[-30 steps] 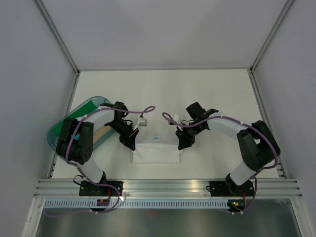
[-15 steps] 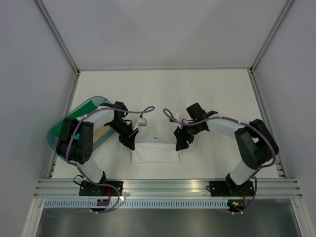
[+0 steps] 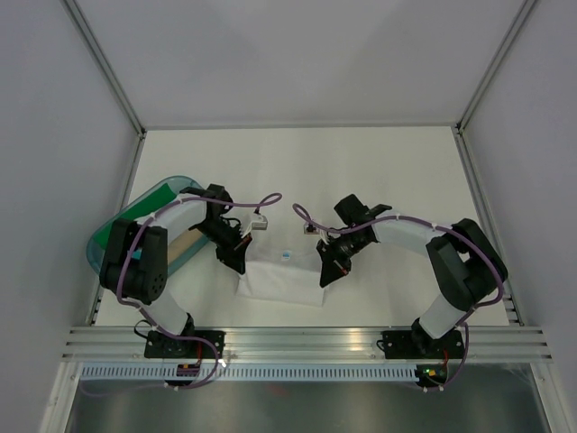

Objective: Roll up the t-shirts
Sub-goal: Roll the tshirt

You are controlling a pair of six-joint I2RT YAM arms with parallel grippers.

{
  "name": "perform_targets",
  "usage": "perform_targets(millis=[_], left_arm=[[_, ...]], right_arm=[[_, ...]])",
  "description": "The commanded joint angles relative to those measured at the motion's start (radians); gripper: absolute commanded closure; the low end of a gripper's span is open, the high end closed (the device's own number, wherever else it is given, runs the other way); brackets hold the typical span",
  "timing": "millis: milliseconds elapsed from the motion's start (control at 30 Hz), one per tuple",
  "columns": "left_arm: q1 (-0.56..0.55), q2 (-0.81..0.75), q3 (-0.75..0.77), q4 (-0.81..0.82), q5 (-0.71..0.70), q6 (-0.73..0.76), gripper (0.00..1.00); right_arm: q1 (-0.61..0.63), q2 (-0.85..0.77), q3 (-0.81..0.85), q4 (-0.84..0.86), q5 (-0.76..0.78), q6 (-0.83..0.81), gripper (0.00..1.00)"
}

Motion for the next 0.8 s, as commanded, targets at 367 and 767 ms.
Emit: perform_targets(millis=[367, 767], left_arm=[[0.006, -0.106, -0.065, -0.154, 0.063, 0.074, 0.98], [0.006, 0.024, -0.074, -0.008, -0.038, -0.026, 0.94]], right_arm=[[0.002, 0.024, 0.004, -0.107, -0.213, 0.112, 1.0], [-0.062, 0.158, -0.061, 0.157, -0.087, 0.339, 0.99]])
